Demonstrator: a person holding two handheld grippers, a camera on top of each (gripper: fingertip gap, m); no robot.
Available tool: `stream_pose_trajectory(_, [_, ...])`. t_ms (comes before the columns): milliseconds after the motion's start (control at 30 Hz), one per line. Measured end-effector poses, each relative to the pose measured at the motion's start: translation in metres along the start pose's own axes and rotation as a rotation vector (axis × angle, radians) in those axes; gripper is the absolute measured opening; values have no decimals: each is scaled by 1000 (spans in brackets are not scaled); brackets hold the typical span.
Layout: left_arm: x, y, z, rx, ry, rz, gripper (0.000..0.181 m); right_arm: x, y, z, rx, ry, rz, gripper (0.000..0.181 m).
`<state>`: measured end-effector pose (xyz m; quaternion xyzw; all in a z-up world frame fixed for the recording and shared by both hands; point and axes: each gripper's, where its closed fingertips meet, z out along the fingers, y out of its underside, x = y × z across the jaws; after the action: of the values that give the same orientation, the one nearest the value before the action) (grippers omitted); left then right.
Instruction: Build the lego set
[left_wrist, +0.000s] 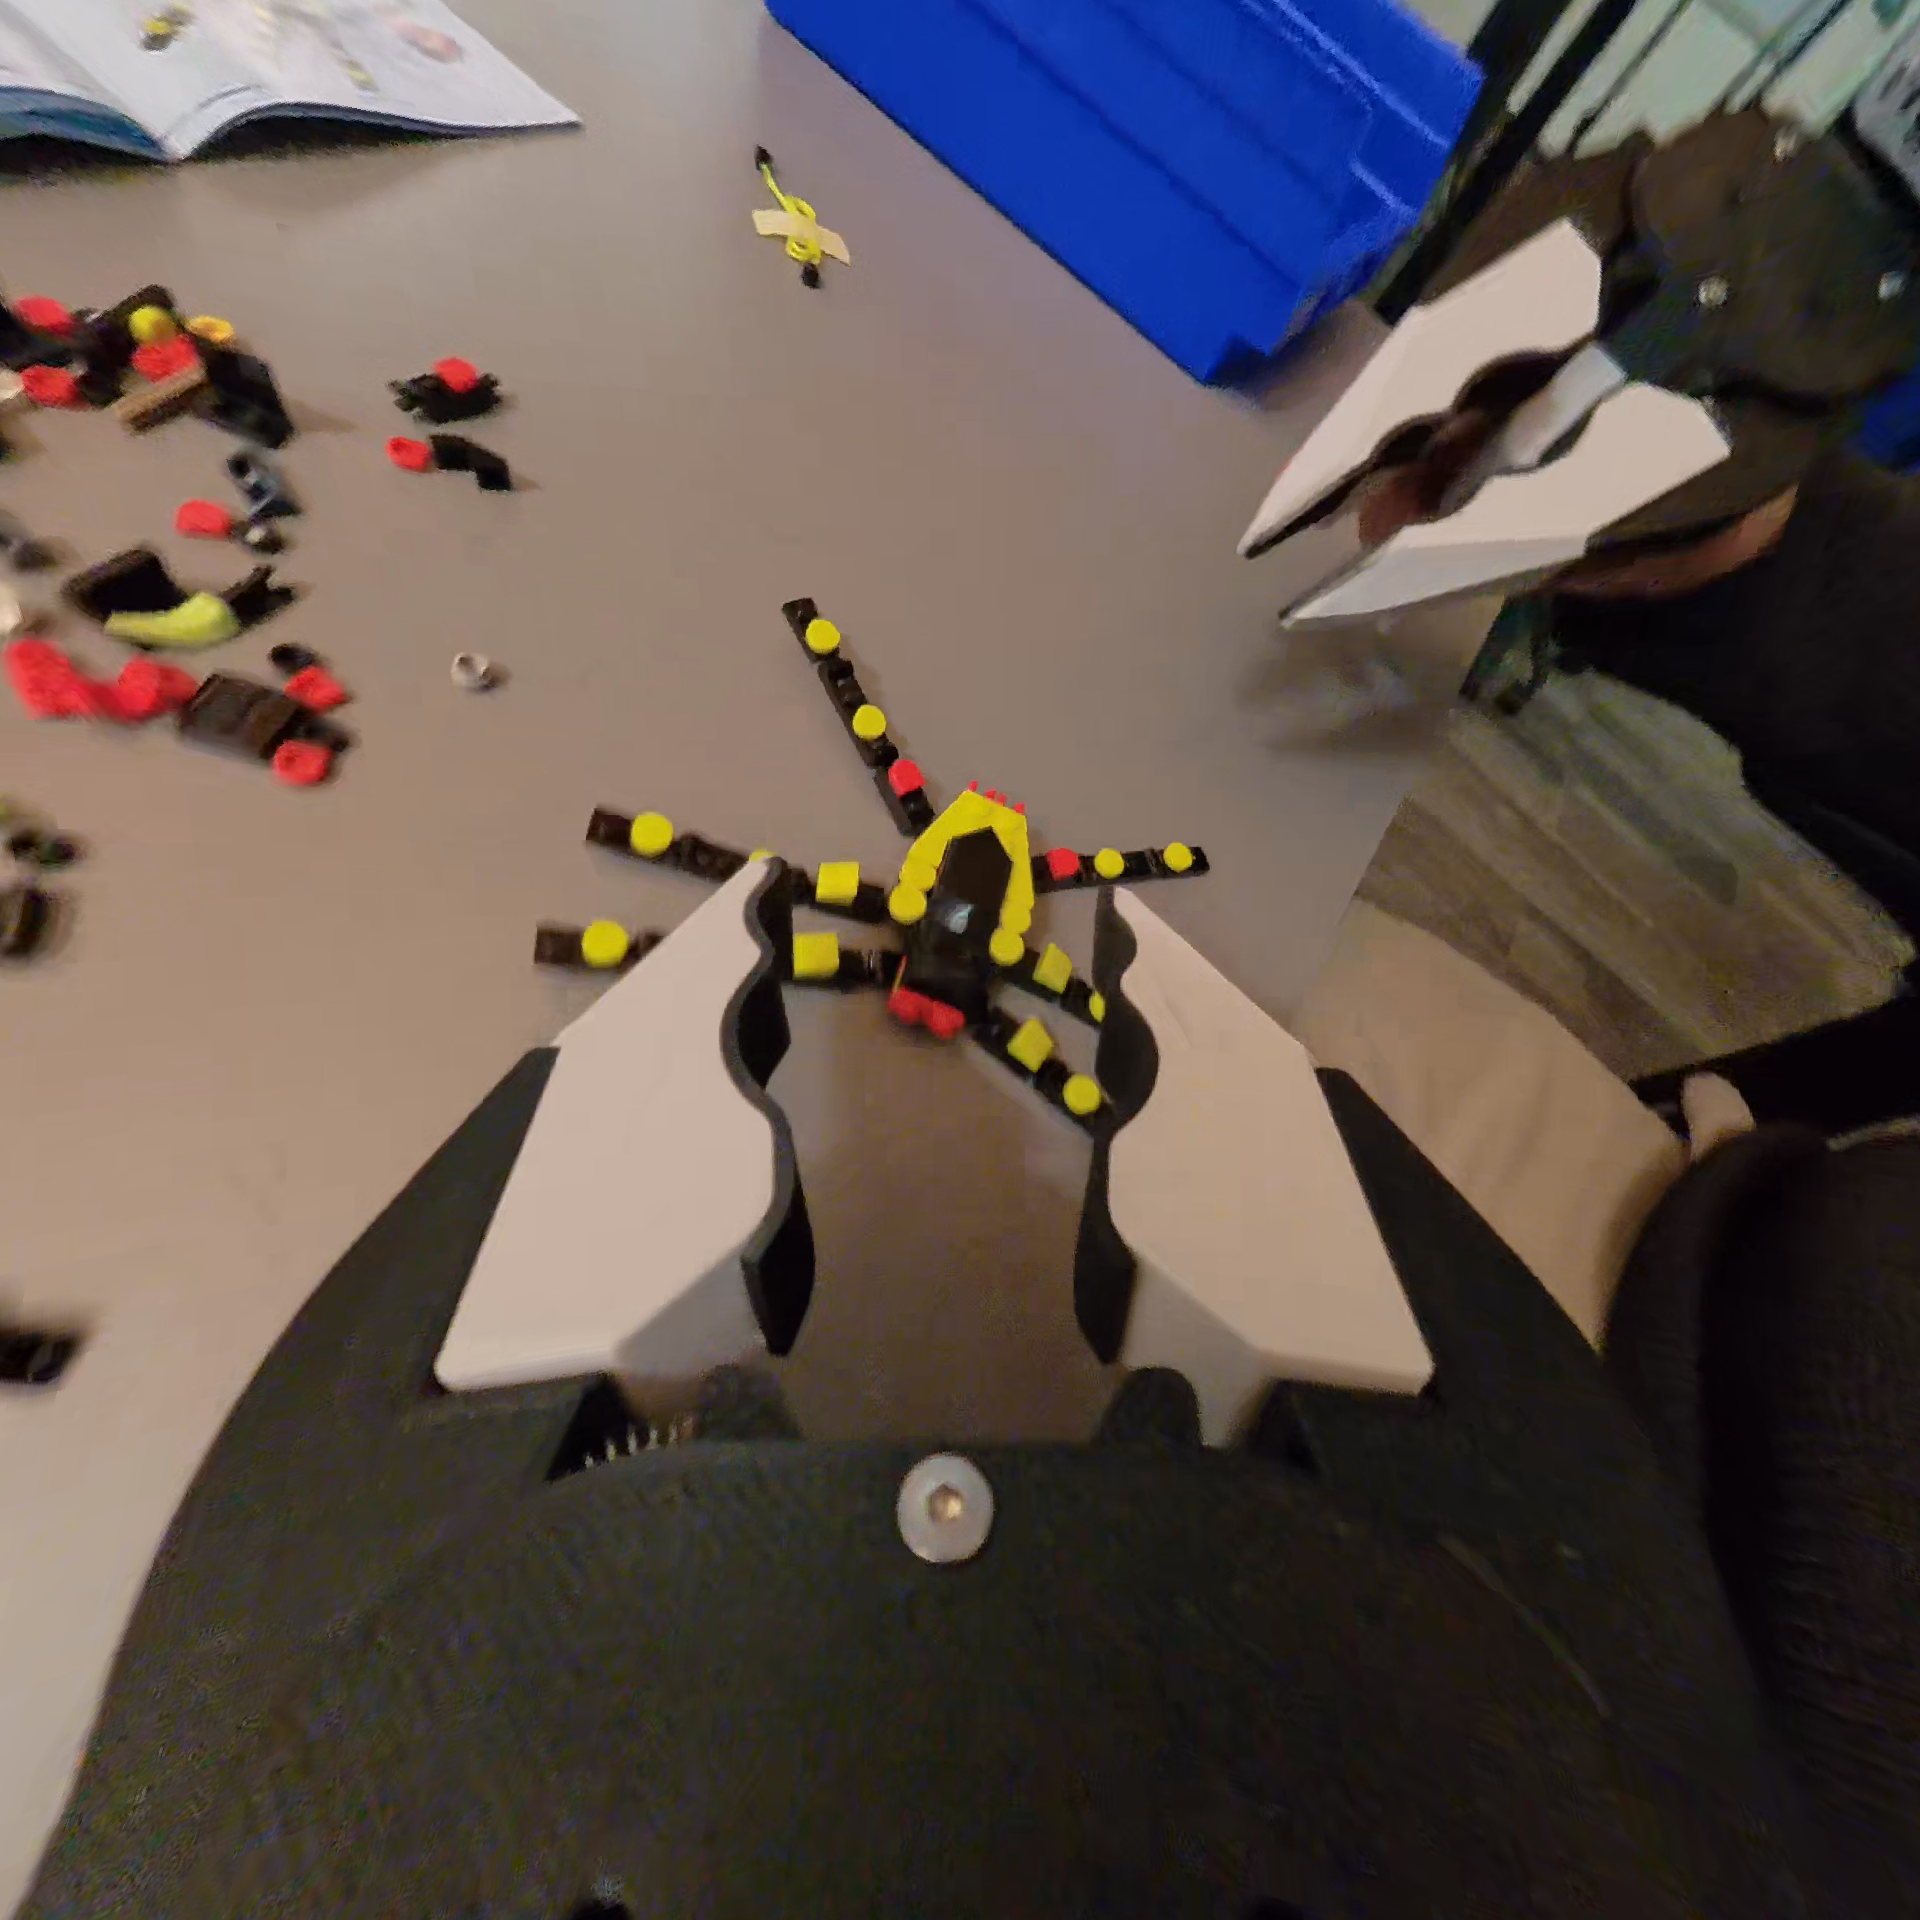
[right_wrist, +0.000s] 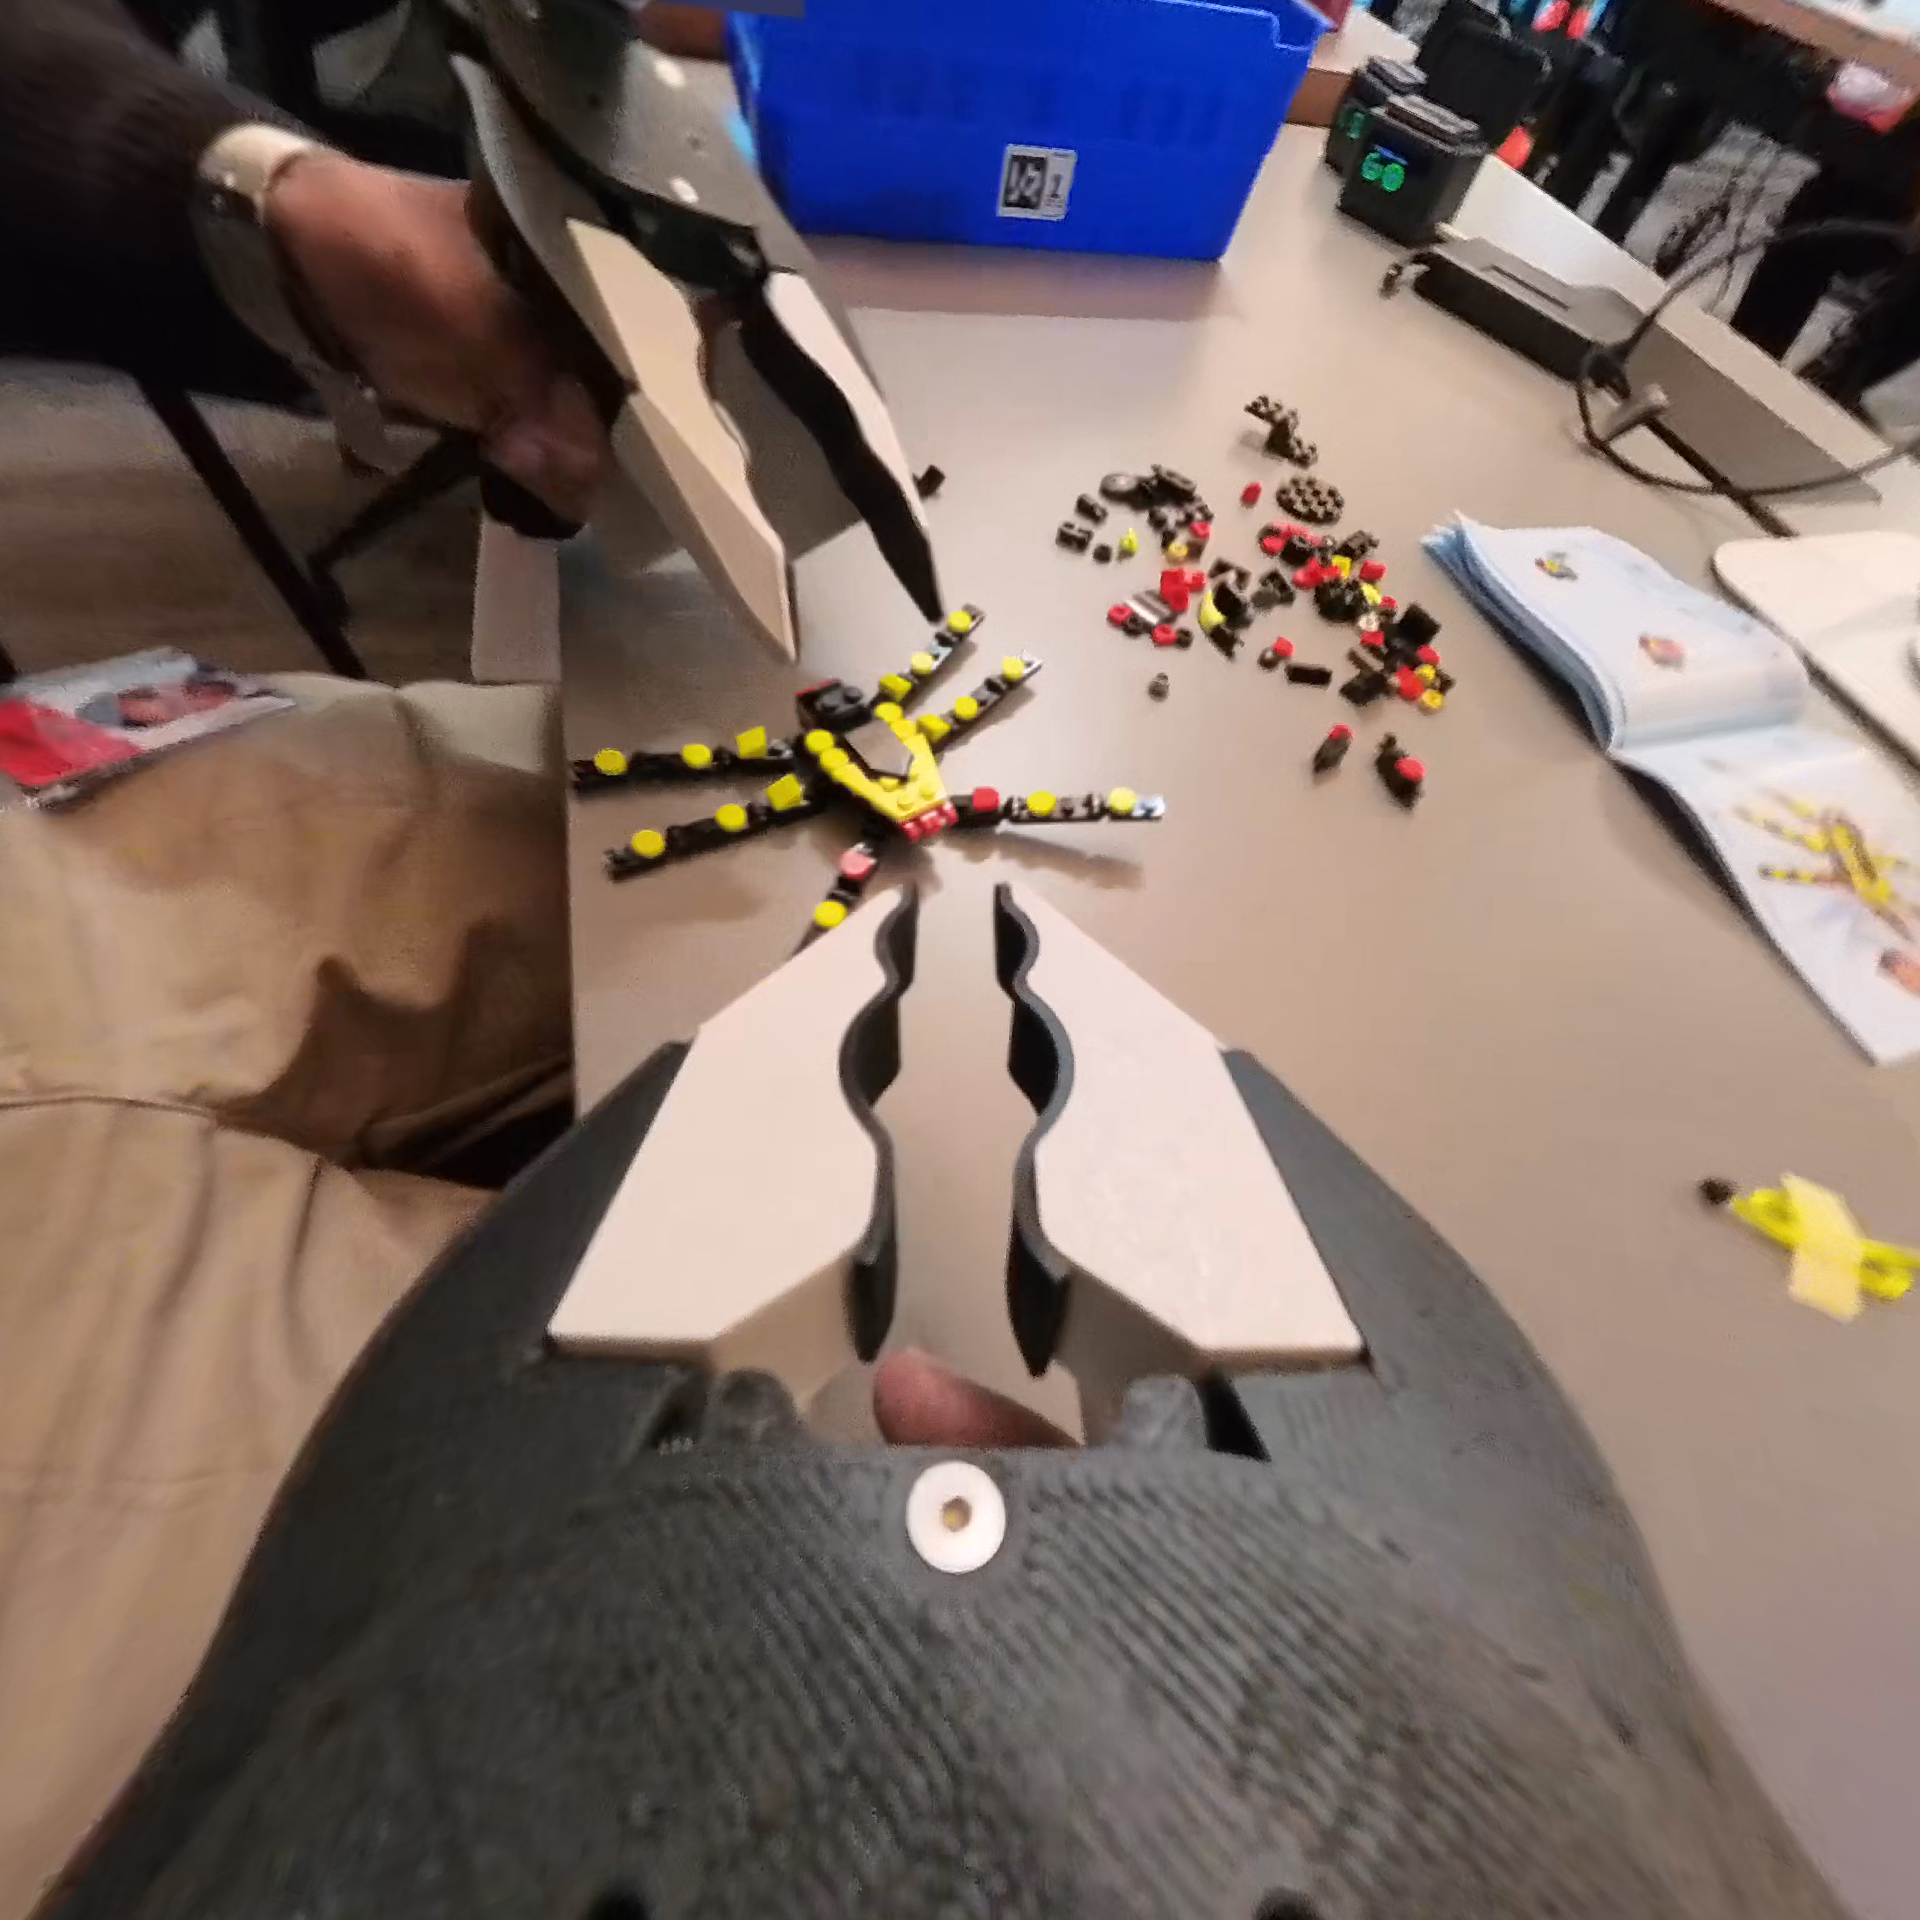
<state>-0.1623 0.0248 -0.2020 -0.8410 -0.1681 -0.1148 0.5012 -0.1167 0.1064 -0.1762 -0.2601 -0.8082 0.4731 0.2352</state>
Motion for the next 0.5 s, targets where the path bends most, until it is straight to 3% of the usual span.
stream_pose_trajectory(33, [0,3,-9,23,-13,-23,57,-5,2,-4,10,11,43,16])
stream_pose_trajectory(200, [1,29,-60,103,-127,-65,58,-55,7,-21,31,61,125,26])
stream_pose_trajectory(400, [27,72,-121,148,-227,-74,58,-140,11,-35,-21,126,107,33])
stream_pose_trajectory(500, [34,82,-154,201,-297,-70,57,-185,13,-45,-35,136,140,35])
